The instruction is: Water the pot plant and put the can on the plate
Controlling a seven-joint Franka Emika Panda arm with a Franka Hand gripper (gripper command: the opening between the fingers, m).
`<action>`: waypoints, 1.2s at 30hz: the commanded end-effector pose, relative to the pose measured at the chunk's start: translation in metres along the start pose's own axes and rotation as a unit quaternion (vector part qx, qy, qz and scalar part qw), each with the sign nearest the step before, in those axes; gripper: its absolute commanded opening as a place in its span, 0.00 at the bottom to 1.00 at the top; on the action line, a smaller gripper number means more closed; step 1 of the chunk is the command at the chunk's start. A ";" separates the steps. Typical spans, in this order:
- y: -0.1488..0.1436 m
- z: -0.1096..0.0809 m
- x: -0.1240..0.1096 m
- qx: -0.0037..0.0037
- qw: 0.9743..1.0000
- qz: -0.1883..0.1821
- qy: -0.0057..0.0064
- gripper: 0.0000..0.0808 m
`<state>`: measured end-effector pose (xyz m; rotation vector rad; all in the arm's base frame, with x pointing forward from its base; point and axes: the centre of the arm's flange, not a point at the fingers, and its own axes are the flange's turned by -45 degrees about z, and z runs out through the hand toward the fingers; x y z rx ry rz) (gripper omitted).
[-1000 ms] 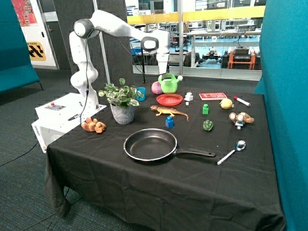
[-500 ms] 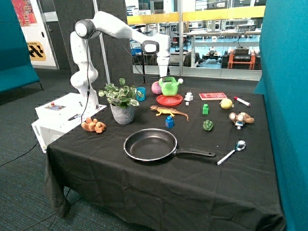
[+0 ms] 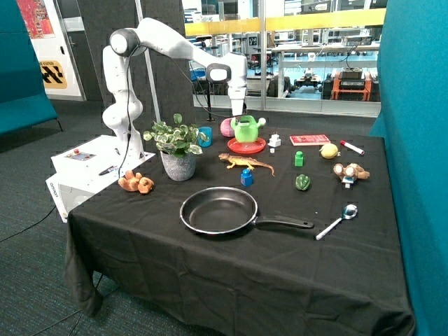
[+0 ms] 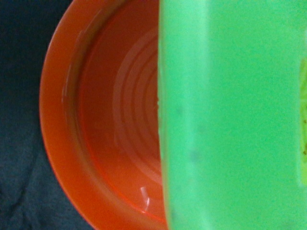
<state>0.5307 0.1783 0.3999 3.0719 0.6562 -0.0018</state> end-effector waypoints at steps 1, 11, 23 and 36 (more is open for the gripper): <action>-0.004 0.012 -0.001 0.000 1.000 -0.004 0.001 0.00; -0.006 0.020 -0.003 0.000 1.000 -0.001 0.001 0.00; -0.006 0.027 -0.005 0.000 1.000 -0.001 0.001 0.23; -0.005 0.025 -0.005 0.000 1.000 -0.005 0.001 0.52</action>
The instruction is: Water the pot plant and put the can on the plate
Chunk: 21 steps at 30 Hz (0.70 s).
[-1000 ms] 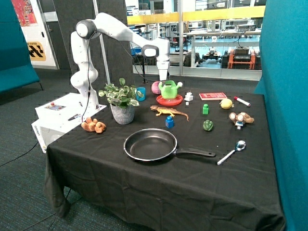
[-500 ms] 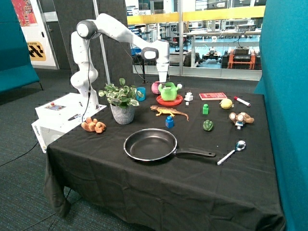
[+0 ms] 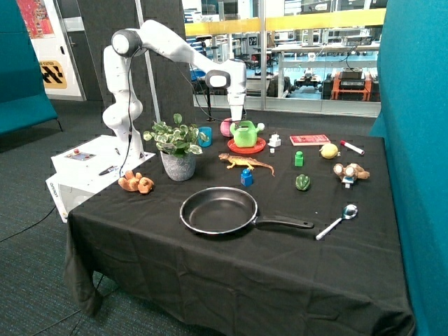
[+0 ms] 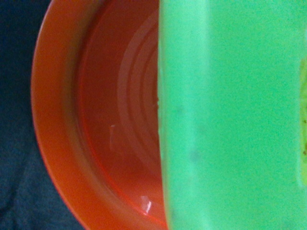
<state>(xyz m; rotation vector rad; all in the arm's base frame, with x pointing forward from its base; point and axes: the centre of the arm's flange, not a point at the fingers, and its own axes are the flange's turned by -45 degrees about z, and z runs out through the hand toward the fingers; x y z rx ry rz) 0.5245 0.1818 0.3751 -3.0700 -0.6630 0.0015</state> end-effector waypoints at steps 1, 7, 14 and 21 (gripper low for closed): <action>0.001 0.000 -0.001 -0.001 1.000 -0.002 0.000 0.53; 0.001 -0.001 -0.002 -0.001 1.000 -0.002 0.000 0.60; 0.001 -0.002 -0.002 -0.001 1.000 -0.004 0.000 0.65; 0.002 -0.004 -0.003 -0.001 1.000 -0.006 0.000 0.68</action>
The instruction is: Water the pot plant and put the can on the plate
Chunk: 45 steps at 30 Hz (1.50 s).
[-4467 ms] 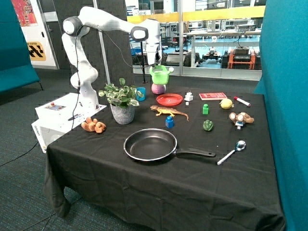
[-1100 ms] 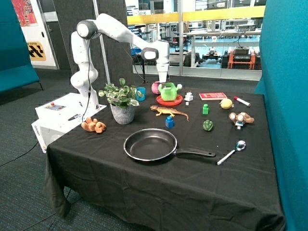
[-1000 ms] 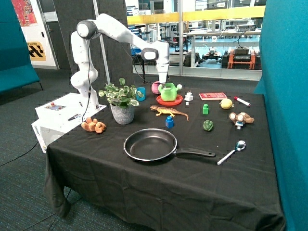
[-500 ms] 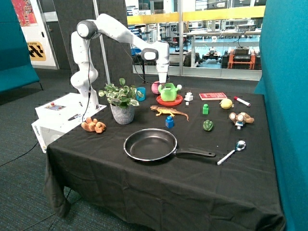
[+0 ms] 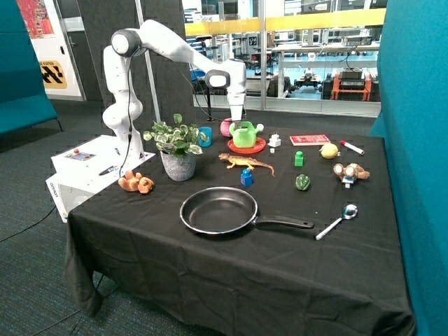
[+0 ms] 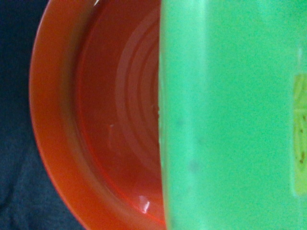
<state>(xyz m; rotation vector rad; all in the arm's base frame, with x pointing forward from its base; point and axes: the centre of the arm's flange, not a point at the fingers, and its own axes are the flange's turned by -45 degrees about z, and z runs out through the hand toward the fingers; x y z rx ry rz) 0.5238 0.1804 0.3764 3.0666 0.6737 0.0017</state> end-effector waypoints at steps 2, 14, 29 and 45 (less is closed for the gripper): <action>0.001 -0.004 -0.002 0.001 1.000 -0.003 0.000 0.69; 0.003 -0.009 -0.002 0.001 1.000 -0.005 0.000 0.73; 0.005 -0.032 -0.019 0.001 1.000 -0.025 0.000 0.70; 0.041 -0.052 -0.041 0.001 1.000 0.001 0.000 0.56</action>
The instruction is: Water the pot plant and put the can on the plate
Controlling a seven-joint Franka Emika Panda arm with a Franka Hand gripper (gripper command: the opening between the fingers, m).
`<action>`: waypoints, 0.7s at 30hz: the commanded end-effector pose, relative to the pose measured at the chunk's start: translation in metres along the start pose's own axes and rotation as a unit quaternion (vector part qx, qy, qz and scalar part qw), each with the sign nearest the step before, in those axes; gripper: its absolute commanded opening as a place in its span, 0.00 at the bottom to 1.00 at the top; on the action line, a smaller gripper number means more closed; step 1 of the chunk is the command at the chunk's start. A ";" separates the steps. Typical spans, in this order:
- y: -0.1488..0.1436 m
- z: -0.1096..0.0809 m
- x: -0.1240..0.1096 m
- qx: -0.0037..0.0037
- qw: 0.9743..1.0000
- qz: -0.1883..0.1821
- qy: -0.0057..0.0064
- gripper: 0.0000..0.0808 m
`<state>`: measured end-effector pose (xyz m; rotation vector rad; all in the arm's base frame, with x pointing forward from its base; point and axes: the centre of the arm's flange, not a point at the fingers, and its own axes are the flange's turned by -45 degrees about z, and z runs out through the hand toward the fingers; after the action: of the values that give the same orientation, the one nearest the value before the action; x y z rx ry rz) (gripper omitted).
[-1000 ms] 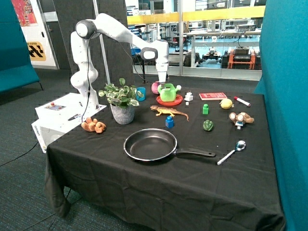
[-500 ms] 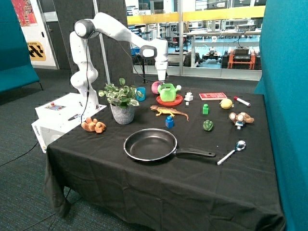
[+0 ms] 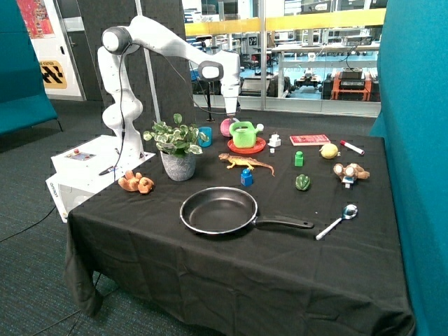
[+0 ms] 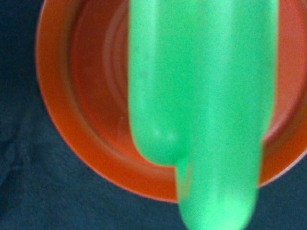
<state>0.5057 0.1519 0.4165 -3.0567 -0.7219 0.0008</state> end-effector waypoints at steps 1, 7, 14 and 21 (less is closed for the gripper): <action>0.026 -0.012 -0.015 0.000 1.000 0.022 0.000 0.55; 0.047 -0.011 -0.026 0.000 0.999 0.037 0.000 0.52; 0.069 -0.006 -0.043 0.000 0.999 0.044 0.000 0.53; 0.098 -0.001 -0.056 0.000 0.998 0.061 0.000 0.53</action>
<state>0.5000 0.0722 0.4216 -3.0832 -0.5827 0.0091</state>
